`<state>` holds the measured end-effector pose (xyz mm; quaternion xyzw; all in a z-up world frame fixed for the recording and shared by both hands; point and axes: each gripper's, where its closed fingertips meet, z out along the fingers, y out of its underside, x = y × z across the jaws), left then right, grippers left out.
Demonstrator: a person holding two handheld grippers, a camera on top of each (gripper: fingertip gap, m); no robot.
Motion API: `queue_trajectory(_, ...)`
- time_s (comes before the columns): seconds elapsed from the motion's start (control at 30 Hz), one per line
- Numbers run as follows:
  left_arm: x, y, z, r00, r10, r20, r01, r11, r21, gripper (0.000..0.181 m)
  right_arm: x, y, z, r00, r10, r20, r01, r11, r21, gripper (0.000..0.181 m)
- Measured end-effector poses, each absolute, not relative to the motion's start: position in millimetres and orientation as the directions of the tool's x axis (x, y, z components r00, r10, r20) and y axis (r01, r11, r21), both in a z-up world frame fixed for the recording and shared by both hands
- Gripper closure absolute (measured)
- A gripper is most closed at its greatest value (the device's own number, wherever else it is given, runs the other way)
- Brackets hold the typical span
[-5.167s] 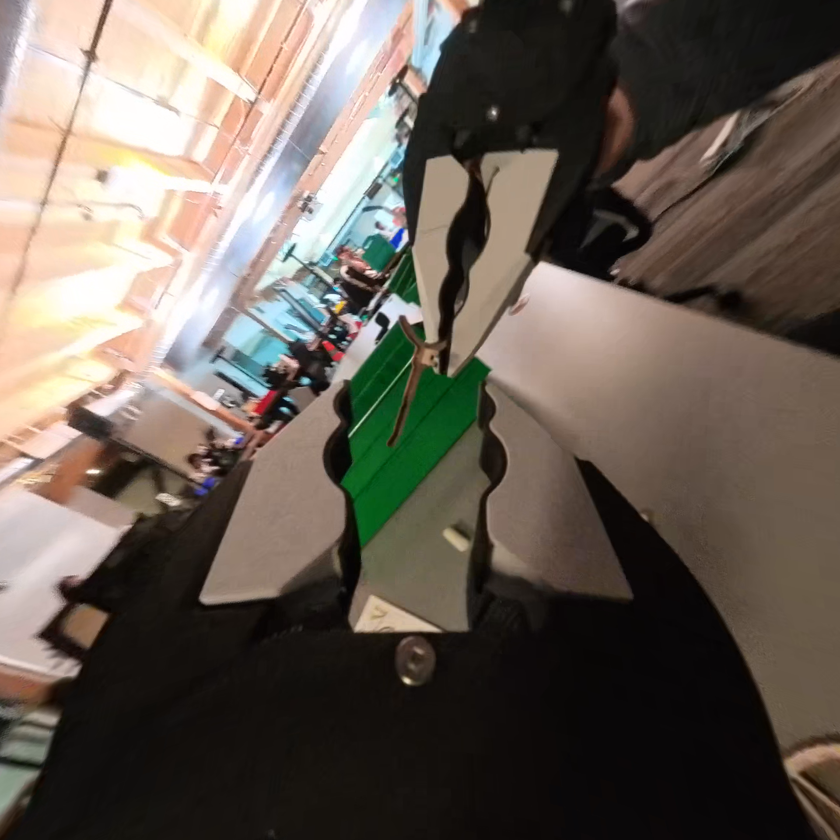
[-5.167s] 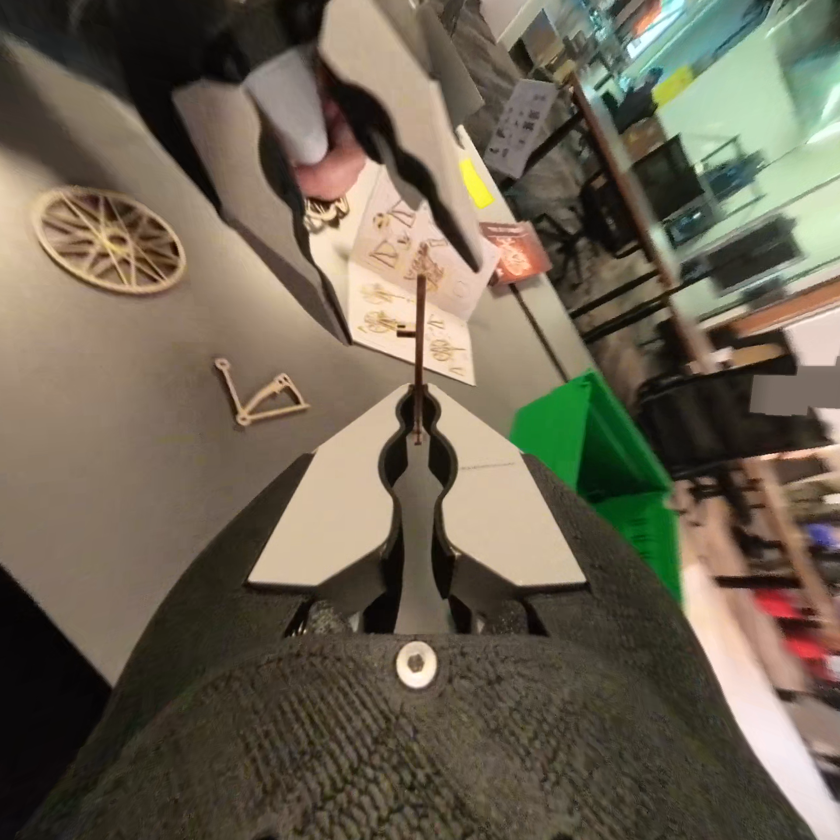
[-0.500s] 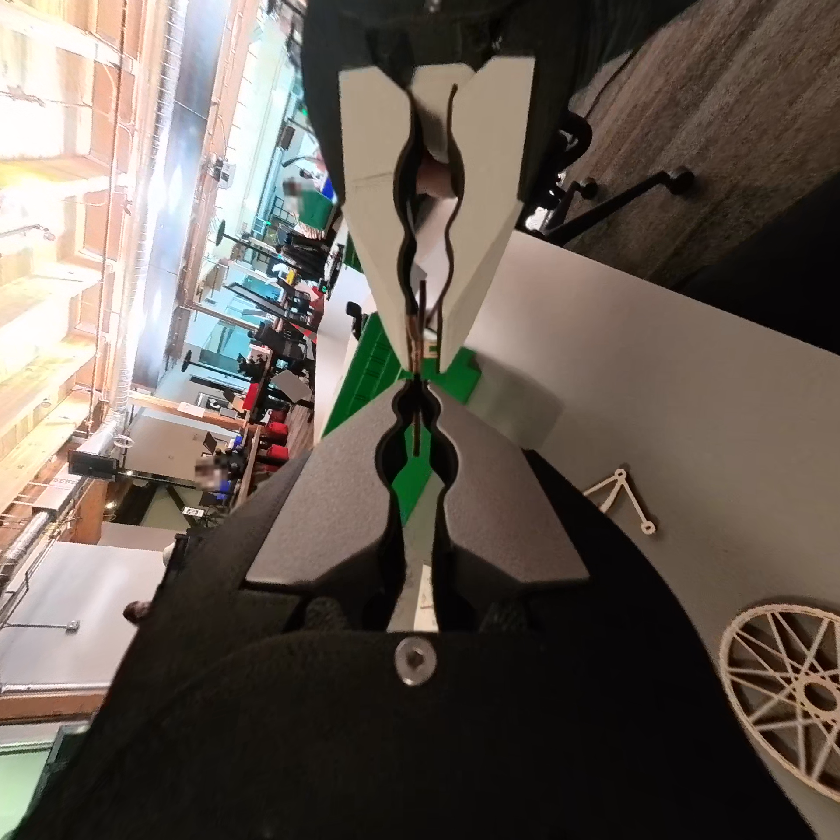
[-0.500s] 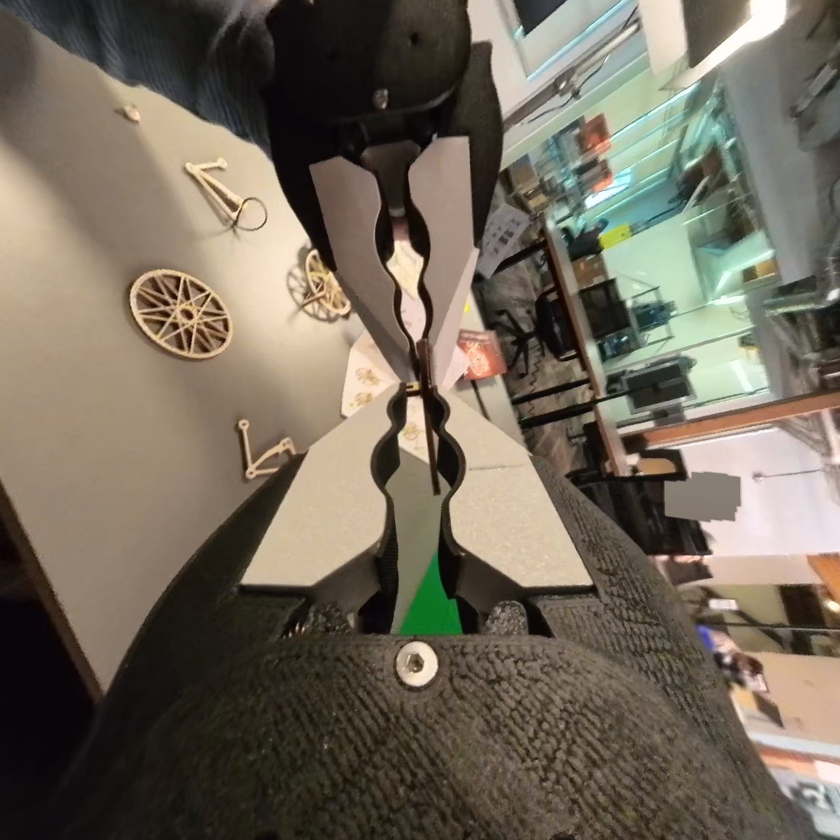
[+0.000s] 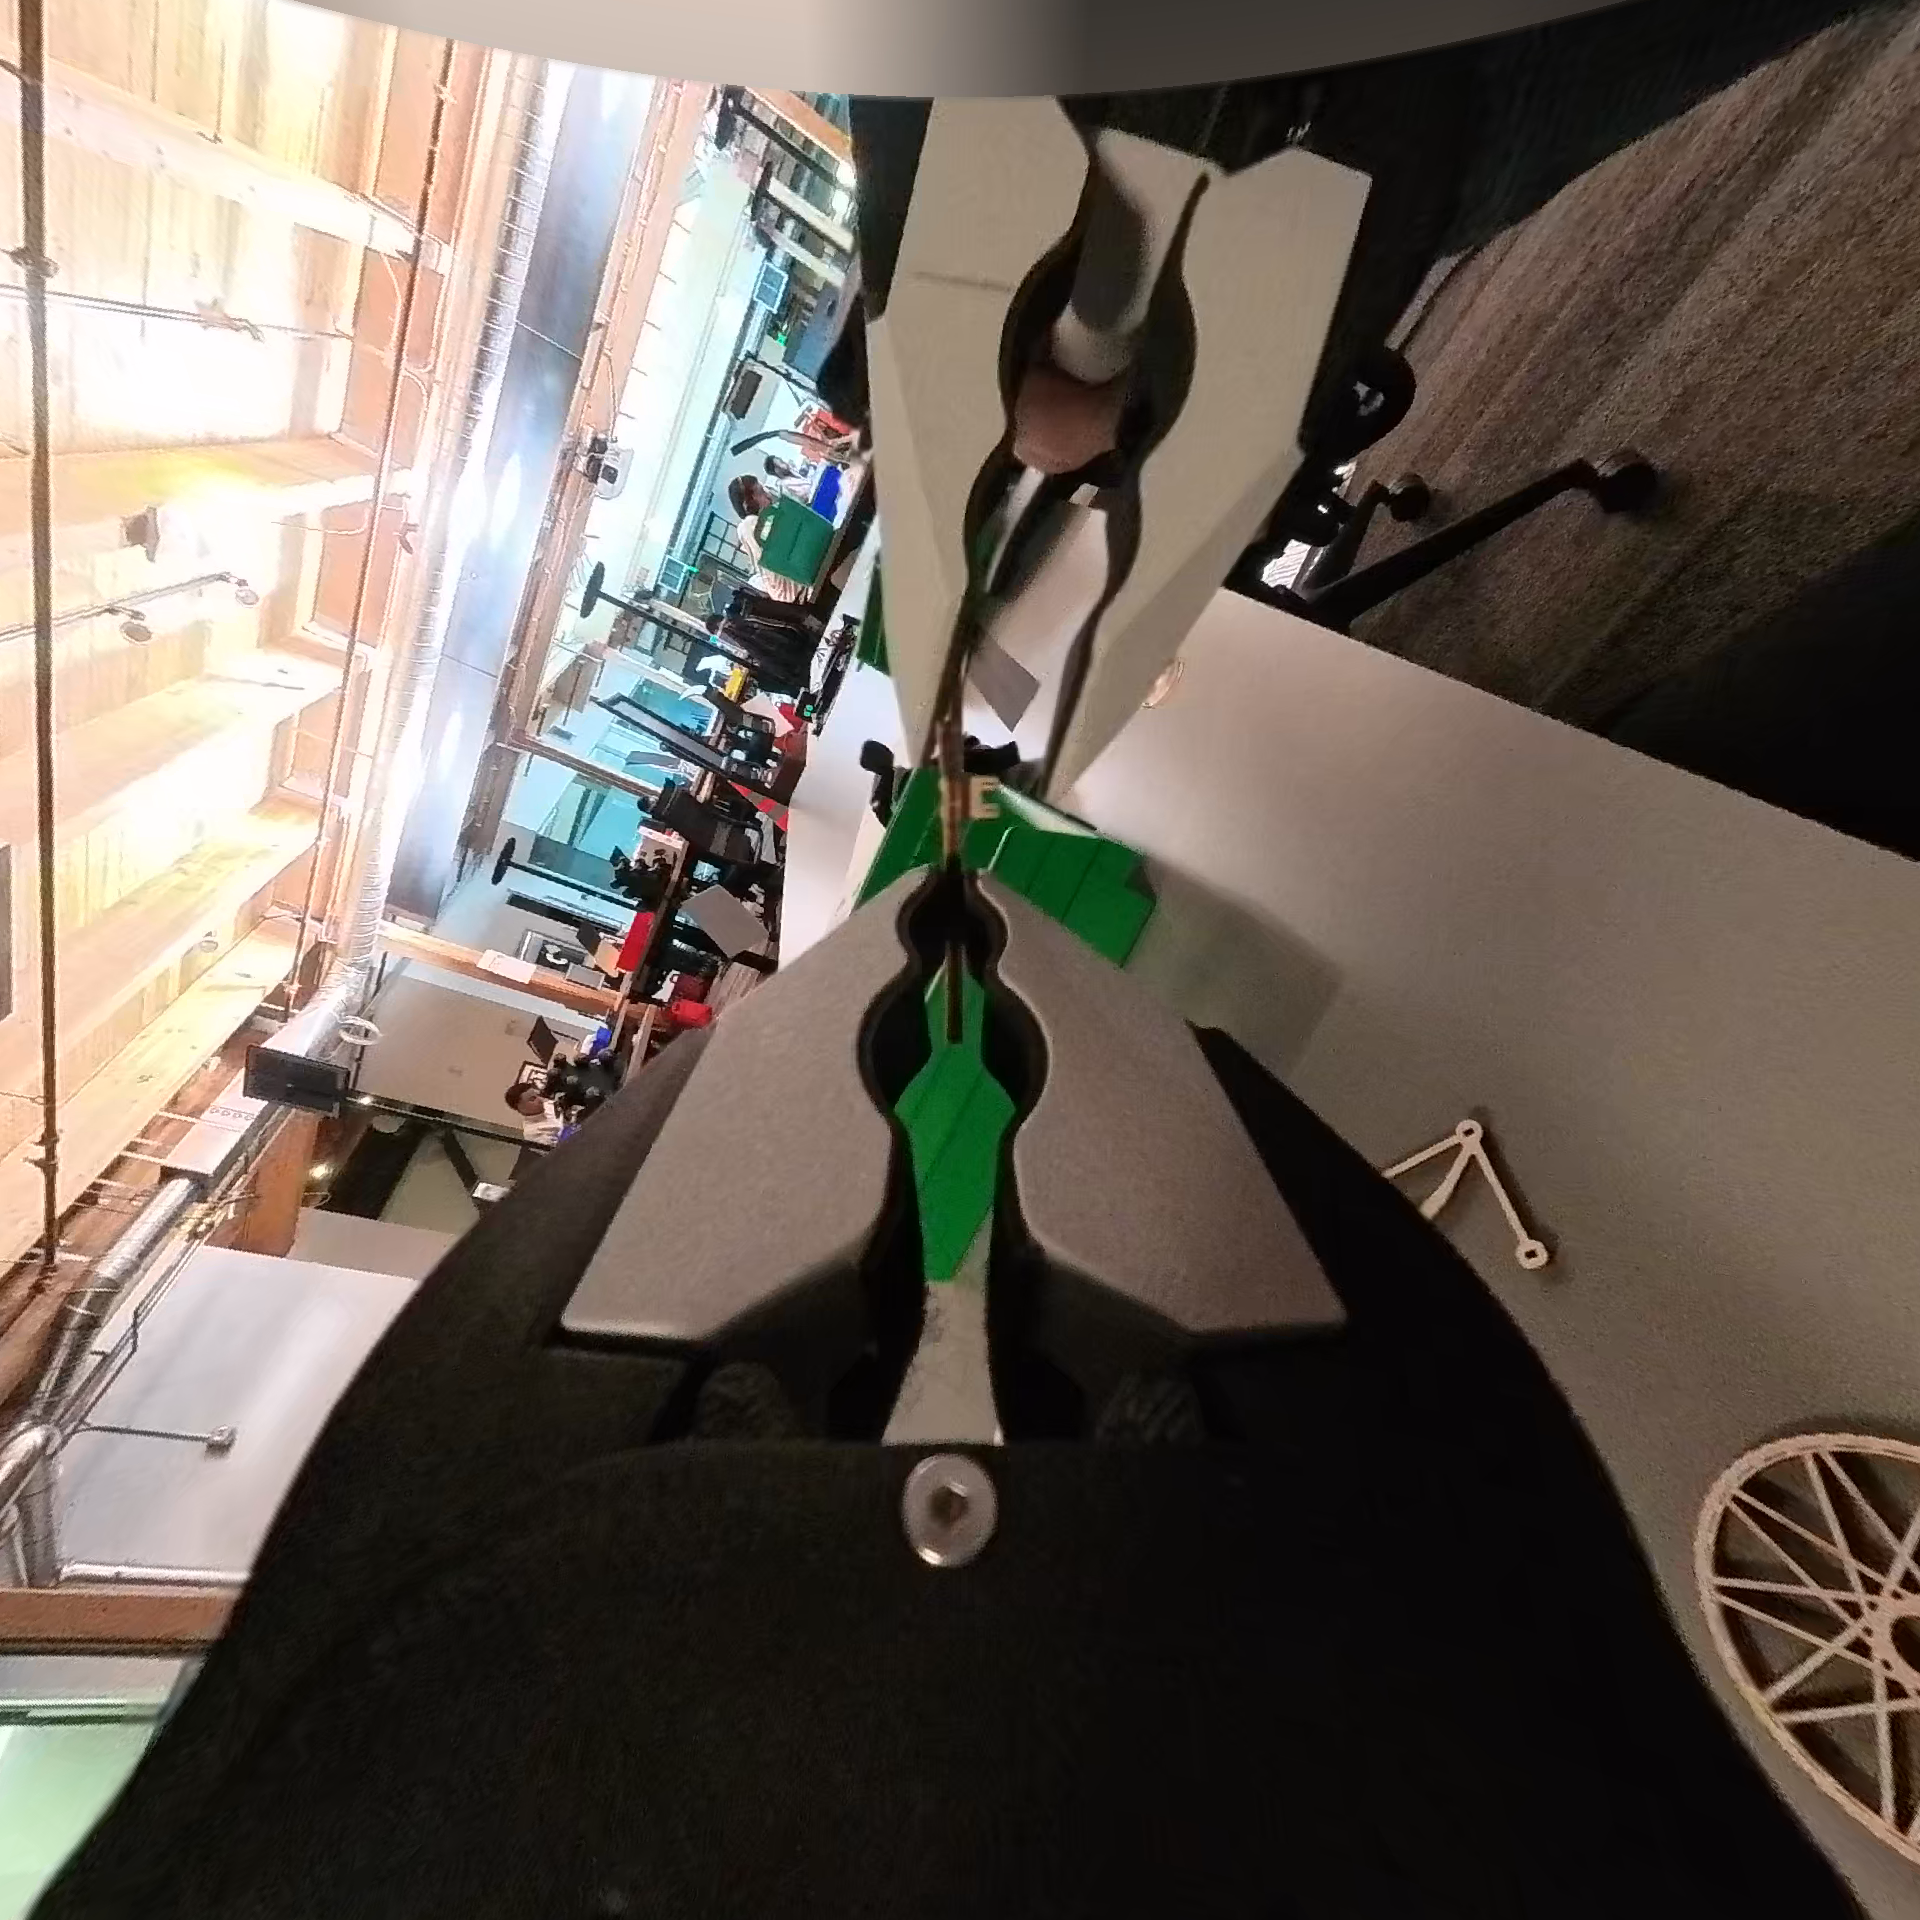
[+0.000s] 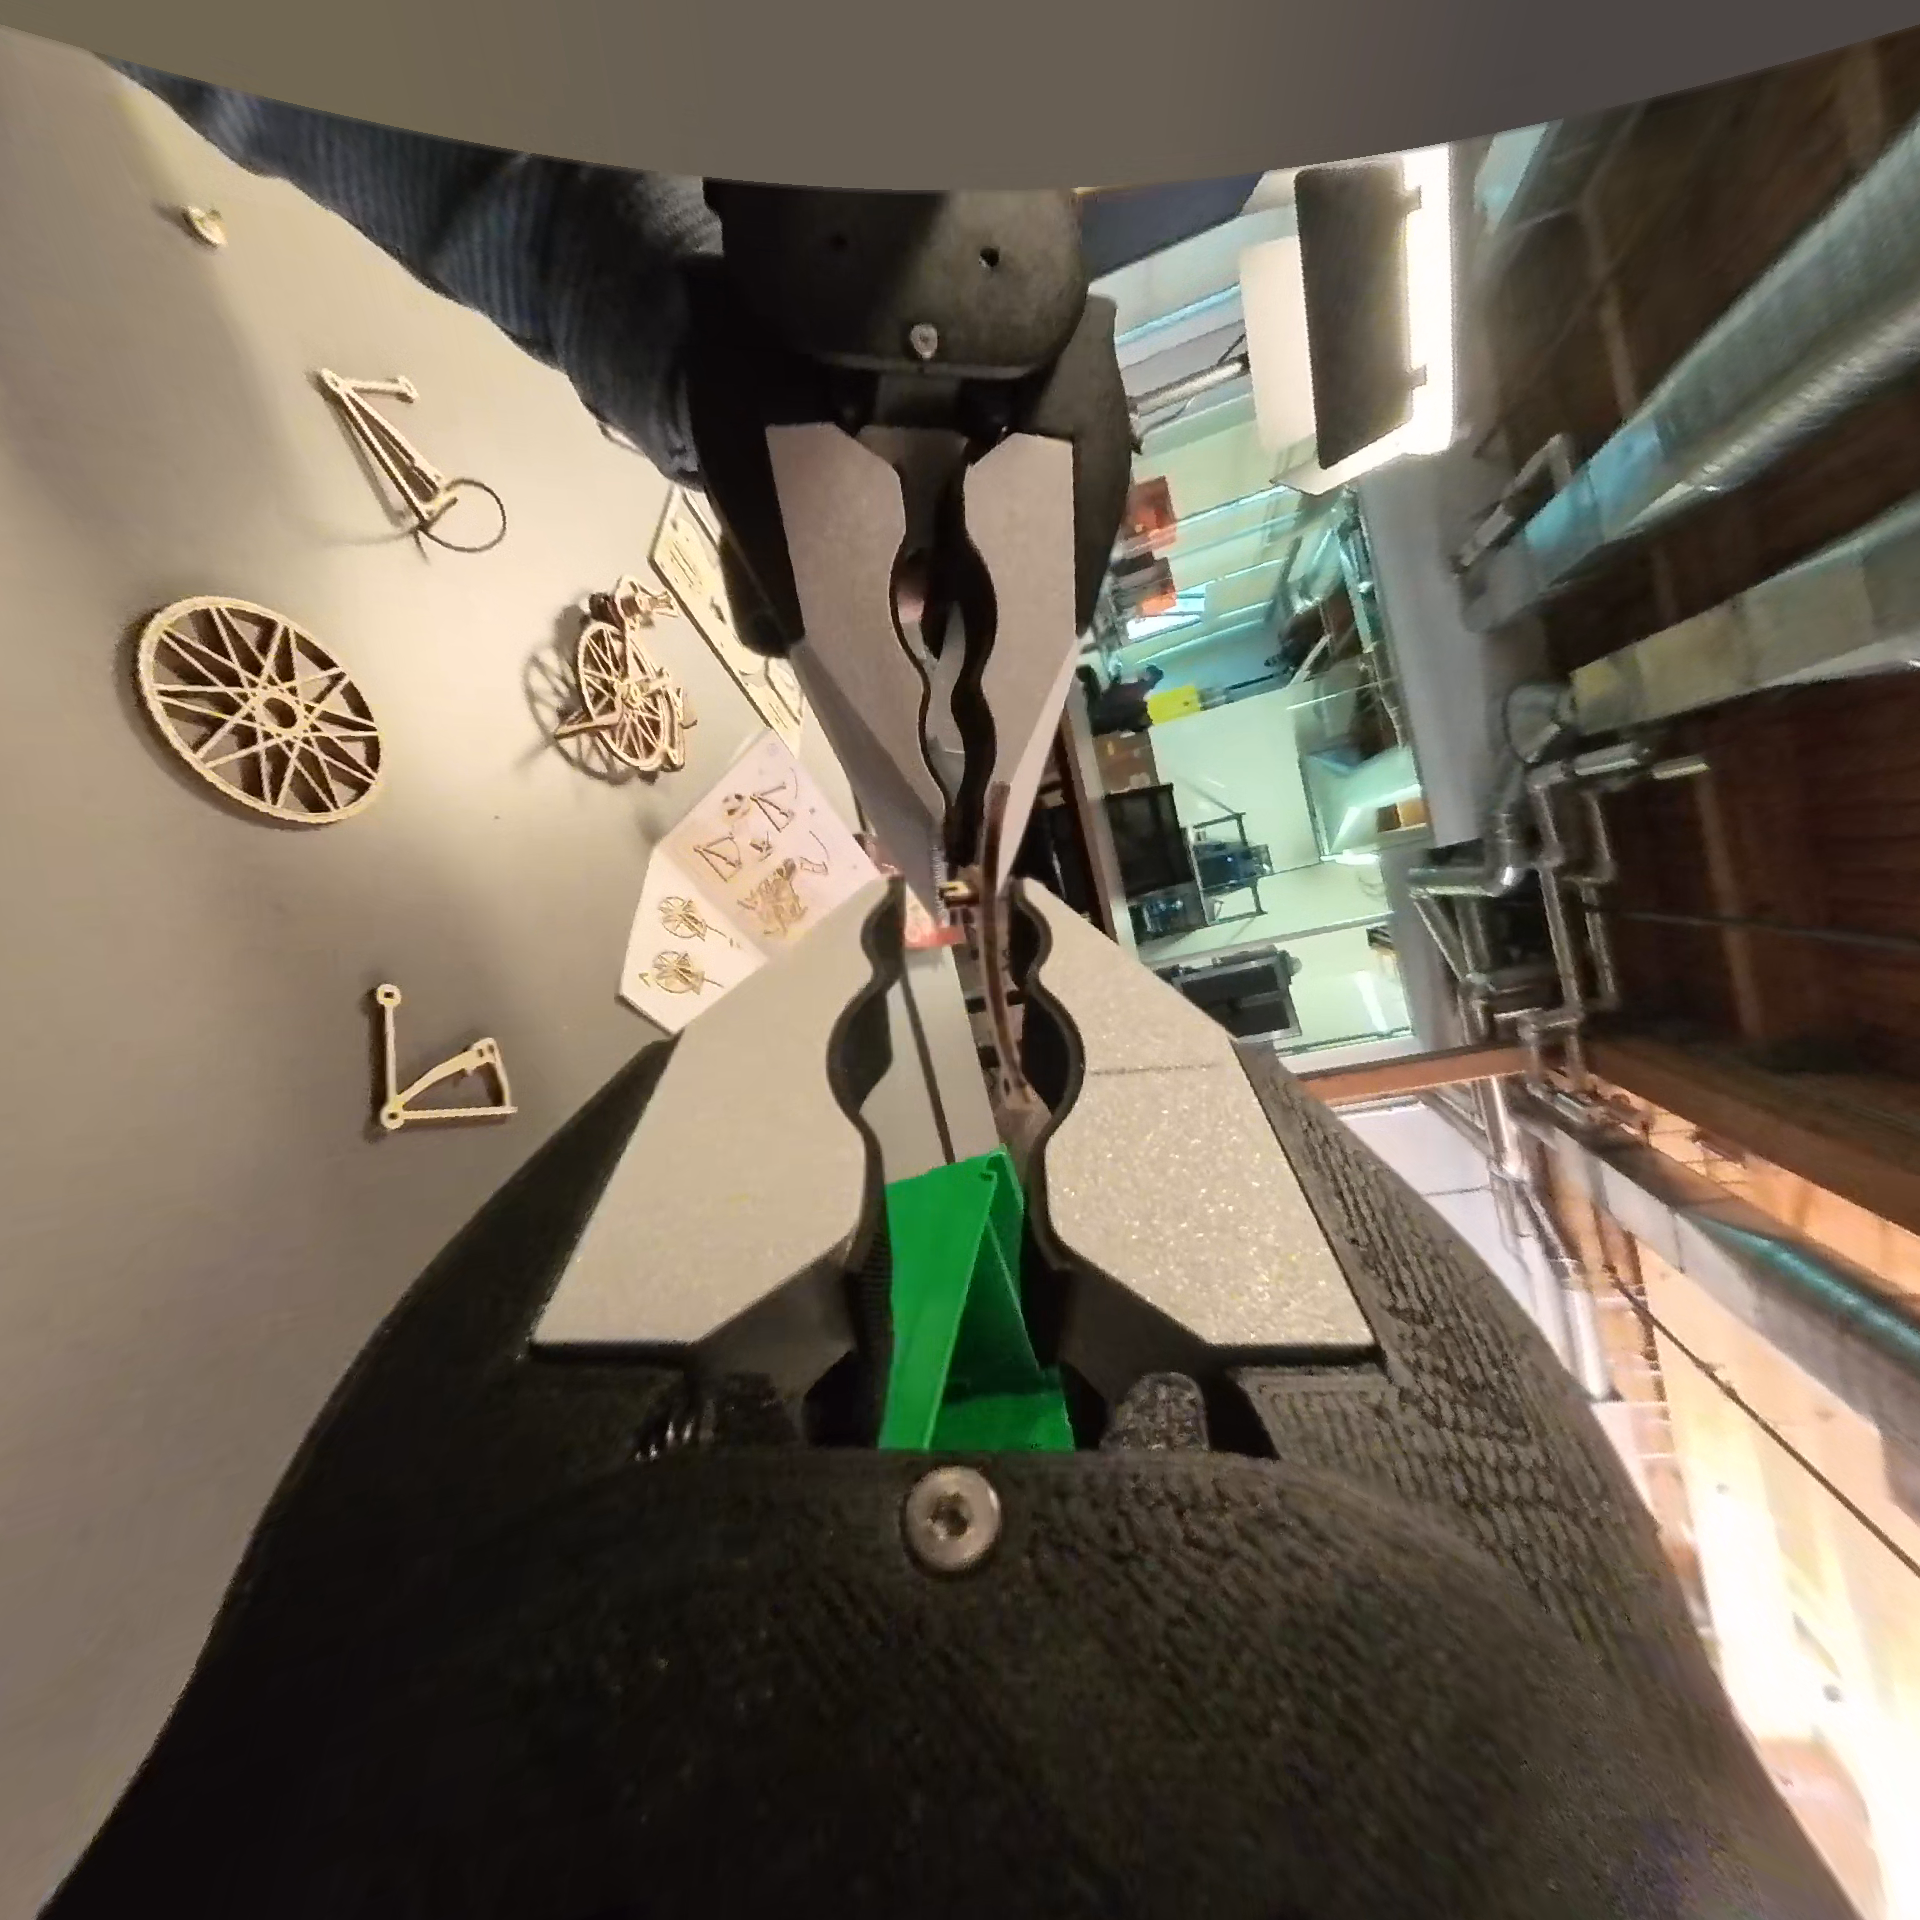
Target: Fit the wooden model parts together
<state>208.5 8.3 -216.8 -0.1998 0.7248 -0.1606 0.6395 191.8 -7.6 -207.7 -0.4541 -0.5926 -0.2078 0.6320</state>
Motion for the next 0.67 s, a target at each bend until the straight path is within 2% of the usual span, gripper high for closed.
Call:
queue_trajectory(0.13, 208, 6, -219, -0.124, -0.502, -0.856, -0.09, 0.865, -0.494, 0.18, 192, -7, -207, 0.219, 0.284, 0.933, 0.796, 0.5, -0.339, 0.174)
queue_trajectory(0.43, 207, 6, -218, -0.131, -0.533, -0.836, -0.083, 0.846, -0.527, 0.18, 192, -6, -206, 0.275, 0.368, 0.888, 0.779, 0.456, -0.43, 0.176)
queue_trajectory(0.5, 205, 3, -217, -0.147, -0.564, -0.812, -0.061, 0.825, -0.562, 0.18, 190, -8, -205, 0.307, 0.404, 0.862, 0.748, 0.458, -0.481, 0.176)
queue_trajectory(0.57, 203, 1, -212, -0.159, -0.636, -0.755, -0.01, 0.766, -0.643, 0.179, 190, -9, -201, 0.361, 0.458, 0.812, 0.692, 0.452, -0.563, 0.176)
queue_trajectory(0.67, 198, -4, -200, -0.192, -0.736, -0.649, 0.086, 0.647, -0.758, 0.165, 187, -11, -198, 0.421, 0.548, 0.723, 0.59, 0.44, -0.677, 0.175)
